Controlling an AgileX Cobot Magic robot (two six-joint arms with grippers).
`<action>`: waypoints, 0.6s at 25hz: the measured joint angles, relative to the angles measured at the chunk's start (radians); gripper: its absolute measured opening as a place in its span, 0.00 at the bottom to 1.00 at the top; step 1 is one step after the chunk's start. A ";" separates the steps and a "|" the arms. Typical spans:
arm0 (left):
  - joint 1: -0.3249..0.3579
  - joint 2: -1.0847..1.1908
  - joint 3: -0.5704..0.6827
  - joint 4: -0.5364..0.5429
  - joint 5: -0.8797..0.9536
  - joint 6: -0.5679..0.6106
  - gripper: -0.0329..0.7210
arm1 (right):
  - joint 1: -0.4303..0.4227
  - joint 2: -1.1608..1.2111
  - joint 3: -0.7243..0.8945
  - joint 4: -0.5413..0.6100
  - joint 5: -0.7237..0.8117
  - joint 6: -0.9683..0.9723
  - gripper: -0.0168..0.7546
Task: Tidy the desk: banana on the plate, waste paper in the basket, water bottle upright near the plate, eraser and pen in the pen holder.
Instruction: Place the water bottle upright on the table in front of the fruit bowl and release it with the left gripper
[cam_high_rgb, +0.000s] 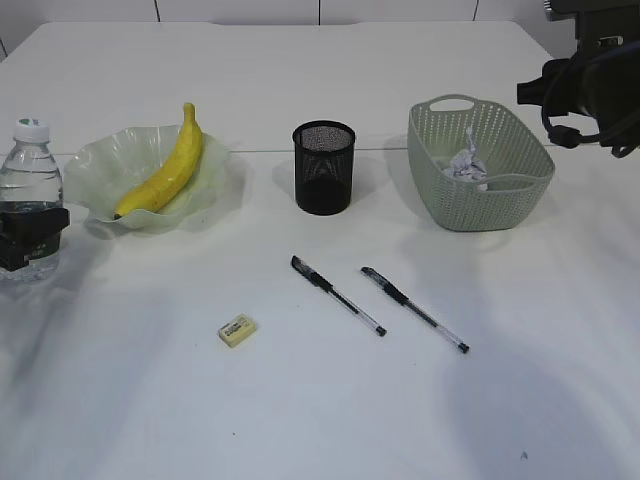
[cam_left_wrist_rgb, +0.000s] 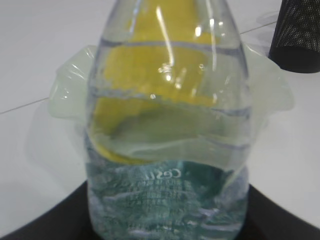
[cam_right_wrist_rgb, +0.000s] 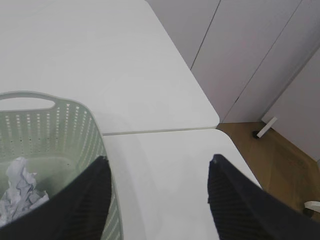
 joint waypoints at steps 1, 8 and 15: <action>-0.002 0.003 -0.002 -0.008 -0.007 0.002 0.55 | 0.000 0.000 0.000 0.000 0.000 0.000 0.62; -0.004 0.052 -0.009 -0.046 -0.068 0.017 0.55 | 0.000 0.000 0.000 0.000 0.000 0.000 0.62; -0.004 0.095 -0.018 -0.049 -0.125 0.032 0.55 | 0.000 0.000 0.000 0.000 0.000 0.000 0.62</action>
